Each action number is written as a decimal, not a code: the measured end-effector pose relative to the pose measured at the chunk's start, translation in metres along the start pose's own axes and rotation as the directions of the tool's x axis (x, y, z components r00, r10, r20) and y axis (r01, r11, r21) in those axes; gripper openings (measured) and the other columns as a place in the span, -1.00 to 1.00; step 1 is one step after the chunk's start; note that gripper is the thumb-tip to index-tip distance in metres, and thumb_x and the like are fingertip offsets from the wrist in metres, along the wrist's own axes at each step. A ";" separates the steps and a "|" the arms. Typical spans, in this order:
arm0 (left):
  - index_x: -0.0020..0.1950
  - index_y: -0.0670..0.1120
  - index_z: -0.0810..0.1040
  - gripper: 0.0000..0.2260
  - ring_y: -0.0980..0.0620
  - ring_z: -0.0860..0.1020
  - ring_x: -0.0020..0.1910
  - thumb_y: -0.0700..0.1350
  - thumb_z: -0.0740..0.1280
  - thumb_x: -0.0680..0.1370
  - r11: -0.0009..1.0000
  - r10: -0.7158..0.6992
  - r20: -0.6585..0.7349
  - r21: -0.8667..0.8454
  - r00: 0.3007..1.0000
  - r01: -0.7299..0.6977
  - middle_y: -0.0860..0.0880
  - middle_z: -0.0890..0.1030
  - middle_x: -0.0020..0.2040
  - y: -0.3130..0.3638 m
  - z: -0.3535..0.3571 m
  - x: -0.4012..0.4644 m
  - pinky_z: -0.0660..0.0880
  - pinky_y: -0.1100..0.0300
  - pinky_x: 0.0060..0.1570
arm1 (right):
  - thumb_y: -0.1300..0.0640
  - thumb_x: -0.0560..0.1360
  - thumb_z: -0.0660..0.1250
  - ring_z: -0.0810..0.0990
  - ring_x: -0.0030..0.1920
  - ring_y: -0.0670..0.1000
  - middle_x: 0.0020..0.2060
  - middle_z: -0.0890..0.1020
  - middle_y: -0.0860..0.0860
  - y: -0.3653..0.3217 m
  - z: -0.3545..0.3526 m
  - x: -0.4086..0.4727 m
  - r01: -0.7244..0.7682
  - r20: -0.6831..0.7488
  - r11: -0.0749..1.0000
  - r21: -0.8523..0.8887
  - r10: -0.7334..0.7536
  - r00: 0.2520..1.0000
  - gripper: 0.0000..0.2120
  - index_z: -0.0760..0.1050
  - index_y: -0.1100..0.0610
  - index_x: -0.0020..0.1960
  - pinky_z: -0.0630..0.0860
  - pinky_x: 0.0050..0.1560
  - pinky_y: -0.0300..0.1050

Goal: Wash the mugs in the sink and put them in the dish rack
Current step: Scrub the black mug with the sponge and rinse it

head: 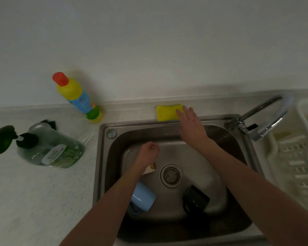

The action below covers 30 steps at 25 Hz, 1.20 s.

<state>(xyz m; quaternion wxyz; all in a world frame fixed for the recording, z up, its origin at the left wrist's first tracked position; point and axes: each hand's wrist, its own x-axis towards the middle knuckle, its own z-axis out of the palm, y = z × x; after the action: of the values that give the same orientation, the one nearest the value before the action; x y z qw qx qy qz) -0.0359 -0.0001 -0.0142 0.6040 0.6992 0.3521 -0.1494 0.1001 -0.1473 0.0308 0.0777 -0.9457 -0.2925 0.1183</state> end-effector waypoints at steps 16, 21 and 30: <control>0.31 -0.22 0.49 -0.63 -0.16 0.60 0.15 0.03 0.28 0.63 0.703 -0.063 0.088 -0.704 0.994 0.107 -0.21 0.61 0.18 0.036 0.005 -0.002 0.53 -0.02 0.20 | 0.25 0.41 0.42 0.54 -0.14 0.18 -0.13 0.68 0.07 -0.015 0.009 0.014 0.196 -0.125 0.972 0.131 -0.180 0.976 -0.69 0.66 0.04 0.13 0.50 -0.08 0.01; 0.25 -0.29 0.46 -0.75 -0.17 0.62 -0.04 -0.16 0.21 0.66 0.592 -0.094 0.030 -0.802 0.995 0.080 -0.27 0.61 0.01 0.047 -0.002 -0.028 0.56 -0.09 0.10 | -0.04 0.47 0.23 0.56 -0.13 0.07 -0.18 0.68 -0.04 -0.038 0.003 -0.031 0.343 -0.116 0.930 0.134 -0.329 0.937 -0.72 0.66 0.02 0.01 0.49 -0.04 -0.02; 0.16 -0.30 0.47 -0.86 -0.12 0.61 -0.16 -0.30 0.21 0.64 0.545 -0.096 -0.173 -0.833 0.980 -0.093 -0.25 0.59 -0.05 0.046 -0.045 -0.102 0.61 0.13 -0.35 | -0.22 0.47 0.26 0.55 0.11 -0.04 0.14 0.57 0.00 -0.086 -0.015 -0.086 0.374 -0.214 0.786 0.491 -0.308 0.927 -0.54 0.64 0.05 0.18 0.48 0.16 -0.17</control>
<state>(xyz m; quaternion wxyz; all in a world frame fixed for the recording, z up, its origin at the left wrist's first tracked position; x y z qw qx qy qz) -0.0872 0.0099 0.0949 0.8257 0.3373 0.4395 0.1065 -0.0108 -0.1274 0.0789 0.3699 -0.8252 -0.4099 0.1193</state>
